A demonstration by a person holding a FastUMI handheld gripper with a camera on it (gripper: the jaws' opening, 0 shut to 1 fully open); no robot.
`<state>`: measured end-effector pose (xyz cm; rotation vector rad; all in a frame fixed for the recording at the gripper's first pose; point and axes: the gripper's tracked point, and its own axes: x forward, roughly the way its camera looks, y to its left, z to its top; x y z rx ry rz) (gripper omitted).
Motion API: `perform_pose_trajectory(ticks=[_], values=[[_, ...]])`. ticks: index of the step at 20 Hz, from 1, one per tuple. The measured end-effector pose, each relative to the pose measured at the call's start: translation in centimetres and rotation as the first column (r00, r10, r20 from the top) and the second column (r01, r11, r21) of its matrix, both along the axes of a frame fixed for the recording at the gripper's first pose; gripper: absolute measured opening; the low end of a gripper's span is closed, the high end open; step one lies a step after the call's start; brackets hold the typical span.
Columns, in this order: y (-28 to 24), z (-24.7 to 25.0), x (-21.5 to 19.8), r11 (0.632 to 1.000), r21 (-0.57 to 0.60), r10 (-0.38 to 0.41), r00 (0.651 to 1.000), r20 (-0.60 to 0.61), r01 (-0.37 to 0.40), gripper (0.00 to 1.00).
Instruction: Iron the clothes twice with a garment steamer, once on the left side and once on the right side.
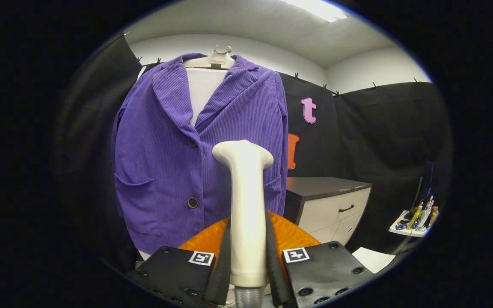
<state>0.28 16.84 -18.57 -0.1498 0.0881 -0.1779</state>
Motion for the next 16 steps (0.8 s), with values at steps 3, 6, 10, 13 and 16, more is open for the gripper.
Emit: perform_pose_trajectory(ticks=[3,6,10,13,16], values=[[-0.4,-2.0,-0.8,1.0,0.0,-0.015,0.999,-0.029,0.015,0.45],[-0.7,-3.6,-1.5,1.0,0.011,-0.021,0.999,-0.047,0.021,0.45],[-1.0,-5.6,-2.4,0.999,-0.01,-0.032,0.997,-0.066,0.031,0.45],[-1.2,-7.0,-3.1,0.999,-0.033,-0.038,0.996,-0.08,0.036,0.45],[-1.2,-8.5,-3.5,0.999,-0.032,-0.04,0.994,-0.104,0.037,0.45]])
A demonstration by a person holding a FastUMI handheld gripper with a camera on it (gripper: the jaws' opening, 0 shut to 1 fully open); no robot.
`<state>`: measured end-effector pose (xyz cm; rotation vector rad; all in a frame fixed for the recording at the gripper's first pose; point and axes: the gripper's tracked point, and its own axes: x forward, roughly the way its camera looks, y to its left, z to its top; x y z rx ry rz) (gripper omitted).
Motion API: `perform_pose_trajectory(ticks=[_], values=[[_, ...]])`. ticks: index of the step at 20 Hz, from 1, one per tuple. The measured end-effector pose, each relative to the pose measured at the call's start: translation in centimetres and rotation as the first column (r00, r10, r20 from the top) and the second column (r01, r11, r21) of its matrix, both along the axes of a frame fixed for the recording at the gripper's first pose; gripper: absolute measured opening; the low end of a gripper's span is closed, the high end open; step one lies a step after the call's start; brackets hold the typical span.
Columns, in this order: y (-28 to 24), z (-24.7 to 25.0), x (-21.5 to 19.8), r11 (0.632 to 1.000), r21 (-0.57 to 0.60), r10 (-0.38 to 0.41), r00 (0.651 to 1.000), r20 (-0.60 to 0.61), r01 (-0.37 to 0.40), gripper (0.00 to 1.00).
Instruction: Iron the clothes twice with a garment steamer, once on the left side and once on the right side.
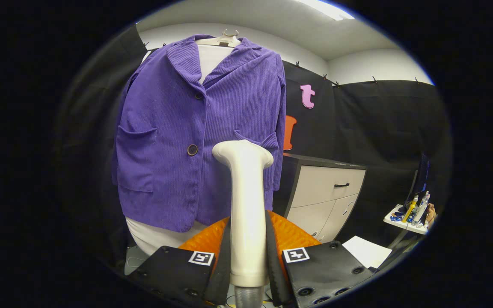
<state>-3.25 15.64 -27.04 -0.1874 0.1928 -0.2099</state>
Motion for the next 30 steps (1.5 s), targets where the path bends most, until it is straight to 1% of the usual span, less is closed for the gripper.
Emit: perform_pose_trajectory(ticks=[10,14,16,19,22,24,27,30], values=[[-0.5,-4.1,-2.0,1.0,0.008,-0.01,0.996,-0.087,0.011,0.45],[-0.5,-4.2,-2.1,1.0,0.011,-0.013,0.995,-0.095,0.014,0.46],[-0.2,-3.6,-2.4,0.999,0.032,-0.019,0.996,-0.087,0.022,0.46],[0.3,-1.3,-2.2,0.998,0.049,-0.022,0.998,-0.053,0.024,0.45],[1.3,2.9,-1.6,0.998,0.059,-0.01,1.0,0.012,0.009,0.46],[2.2,6.7,-1.0,0.998,0.05,0.02,0.997,0.073,-0.024,0.45],[3.8,12.8,-0.4,0.998,-0.003,0.063,0.984,0.17,-0.063,0.45],[6.3,17.8,0.4,0.994,-0.013,0.105,0.971,0.214,-0.105,0.45]])
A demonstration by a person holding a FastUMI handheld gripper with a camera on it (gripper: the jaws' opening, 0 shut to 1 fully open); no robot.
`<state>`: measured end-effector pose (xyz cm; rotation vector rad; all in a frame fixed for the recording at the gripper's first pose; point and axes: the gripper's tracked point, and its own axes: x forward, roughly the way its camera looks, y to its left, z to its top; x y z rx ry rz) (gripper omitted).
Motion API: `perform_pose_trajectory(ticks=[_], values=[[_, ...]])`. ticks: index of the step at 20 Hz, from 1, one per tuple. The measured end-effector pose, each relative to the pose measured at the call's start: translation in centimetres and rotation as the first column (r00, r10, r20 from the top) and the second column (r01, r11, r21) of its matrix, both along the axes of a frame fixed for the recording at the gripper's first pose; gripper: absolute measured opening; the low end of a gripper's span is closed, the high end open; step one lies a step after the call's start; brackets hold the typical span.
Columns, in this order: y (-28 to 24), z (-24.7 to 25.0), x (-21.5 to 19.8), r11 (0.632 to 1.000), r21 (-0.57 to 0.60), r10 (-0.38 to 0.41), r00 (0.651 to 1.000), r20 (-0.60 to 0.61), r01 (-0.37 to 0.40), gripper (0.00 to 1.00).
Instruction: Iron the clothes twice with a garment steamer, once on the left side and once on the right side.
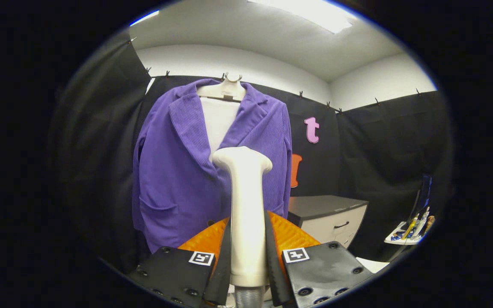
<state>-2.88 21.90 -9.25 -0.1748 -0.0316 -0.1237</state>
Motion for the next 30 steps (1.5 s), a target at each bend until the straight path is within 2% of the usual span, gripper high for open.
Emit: perform_pose_trajectory(ticks=[9,15,22,30], values=[[9.1,8.3,2.9,0.979,0.071,0.187,0.979,0.085,-0.193,0.45],[14.0,9.4,4.8,0.962,0.034,0.268,0.959,0.089,-0.272,0.45],[15.2,8.6,7.1,0.964,0.013,0.264,0.962,0.069,-0.266,0.45],[15.0,6.8,7.1,0.963,0.018,0.267,0.961,0.064,-0.269,0.45]])
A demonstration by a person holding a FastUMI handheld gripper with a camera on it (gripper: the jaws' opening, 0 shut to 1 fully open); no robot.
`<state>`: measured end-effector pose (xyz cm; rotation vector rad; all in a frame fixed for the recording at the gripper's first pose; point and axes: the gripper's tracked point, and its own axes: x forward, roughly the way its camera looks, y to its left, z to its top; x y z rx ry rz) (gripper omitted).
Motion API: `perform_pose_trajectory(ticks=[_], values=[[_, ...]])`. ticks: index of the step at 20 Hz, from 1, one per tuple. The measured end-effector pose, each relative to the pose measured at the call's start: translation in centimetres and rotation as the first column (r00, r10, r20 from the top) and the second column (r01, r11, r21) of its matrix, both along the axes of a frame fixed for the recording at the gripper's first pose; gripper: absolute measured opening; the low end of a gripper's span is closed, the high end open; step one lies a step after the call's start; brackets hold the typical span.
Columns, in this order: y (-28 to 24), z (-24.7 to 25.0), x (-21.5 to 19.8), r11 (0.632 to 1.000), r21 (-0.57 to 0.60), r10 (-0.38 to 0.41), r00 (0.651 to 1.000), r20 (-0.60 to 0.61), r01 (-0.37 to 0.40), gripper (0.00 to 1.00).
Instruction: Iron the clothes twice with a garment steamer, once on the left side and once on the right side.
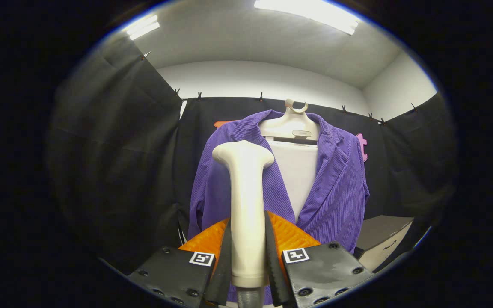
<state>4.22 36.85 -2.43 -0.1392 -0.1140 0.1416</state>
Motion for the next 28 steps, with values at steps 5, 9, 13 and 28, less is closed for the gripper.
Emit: perform_pose_trajectory(ticks=[5,9,13,28], values=[[-0.3,-2.6,-1.1,1.0,-0.004,-0.001,1.0,-0.022,0.001,0.45],[-0.6,-4.8,-1.9,1.0,-0.018,-0.004,0.999,-0.043,0.003,0.45],[-0.8,-6.9,-2.8,0.999,-0.035,-0.003,0.998,-0.07,0.001,0.45],[-2.7,-16.6,-5.3,0.996,-0.088,-0.036,0.978,-0.205,0.018,0.45]])
